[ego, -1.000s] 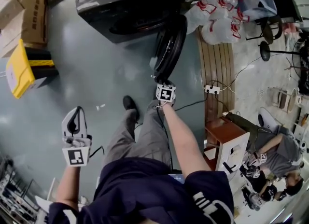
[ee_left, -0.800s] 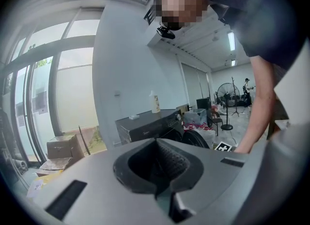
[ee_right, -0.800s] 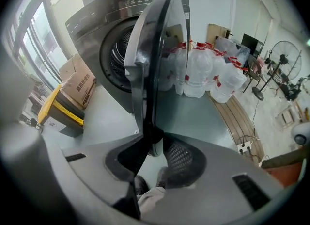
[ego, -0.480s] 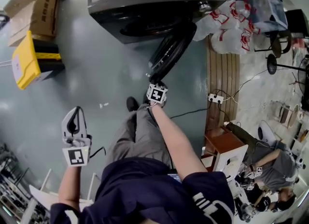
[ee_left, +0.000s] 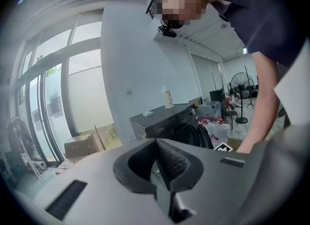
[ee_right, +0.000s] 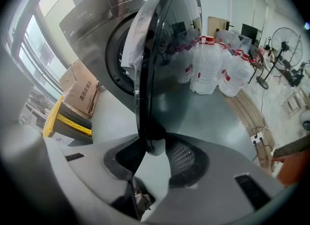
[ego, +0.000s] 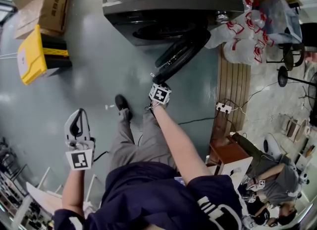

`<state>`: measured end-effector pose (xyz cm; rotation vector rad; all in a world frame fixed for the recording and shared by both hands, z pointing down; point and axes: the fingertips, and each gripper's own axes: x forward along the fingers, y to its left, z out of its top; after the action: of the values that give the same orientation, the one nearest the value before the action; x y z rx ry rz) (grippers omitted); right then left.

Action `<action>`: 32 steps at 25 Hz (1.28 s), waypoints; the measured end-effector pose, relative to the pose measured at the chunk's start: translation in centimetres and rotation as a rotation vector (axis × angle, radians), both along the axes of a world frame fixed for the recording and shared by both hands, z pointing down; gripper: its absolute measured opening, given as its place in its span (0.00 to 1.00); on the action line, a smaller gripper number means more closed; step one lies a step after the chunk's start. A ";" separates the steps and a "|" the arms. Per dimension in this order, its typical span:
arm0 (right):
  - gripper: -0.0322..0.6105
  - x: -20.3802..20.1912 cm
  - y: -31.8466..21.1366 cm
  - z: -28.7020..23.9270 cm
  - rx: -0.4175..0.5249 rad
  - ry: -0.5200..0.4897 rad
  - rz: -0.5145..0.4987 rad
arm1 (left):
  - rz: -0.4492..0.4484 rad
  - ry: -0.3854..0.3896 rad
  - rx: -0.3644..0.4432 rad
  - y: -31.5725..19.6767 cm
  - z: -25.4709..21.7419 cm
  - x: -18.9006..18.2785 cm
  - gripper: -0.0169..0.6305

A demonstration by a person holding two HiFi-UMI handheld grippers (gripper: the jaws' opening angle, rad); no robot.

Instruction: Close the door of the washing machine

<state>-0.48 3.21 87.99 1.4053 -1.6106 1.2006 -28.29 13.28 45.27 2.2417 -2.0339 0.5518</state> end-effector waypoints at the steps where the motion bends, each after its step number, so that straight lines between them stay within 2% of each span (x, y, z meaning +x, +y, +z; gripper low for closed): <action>1: 0.27 -0.6 -0.3 0.0 0.001 -0.001 0.008 | 0.004 -0.003 0.003 -0.1 0.1 -0.6 0.07; 7: 0.28 -3.5 -2.3 0.0 0.005 0.011 0.068 | 0.060 -0.003 -0.014 -0.9 0.9 -5.0 0.07; 15: 0.29 -8.6 -5.6 0.1 0.025 0.012 0.117 | 0.113 0.027 -0.024 -1.9 2.0 -12.7 0.07; 20: 0.30 -11.8 -8.9 -0.1 0.060 -0.017 0.164 | 0.140 0.046 -0.028 -2.6 2.9 -16.4 0.07; 25: 0.31 -13.9 -11.5 -0.6 0.061 -0.026 0.209 | 0.141 0.046 -0.043 -2.7 3.7 -18.6 0.07; 32: 0.32 -16.0 -14.7 -0.9 0.065 -0.067 0.256 | 0.075 0.038 -0.064 -3.4 3.9 -19.9 0.07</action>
<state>-16.45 -11.45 87.11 1.6674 -1.5617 1.3639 -48.15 9.89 49.15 2.2814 -1.8937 0.5677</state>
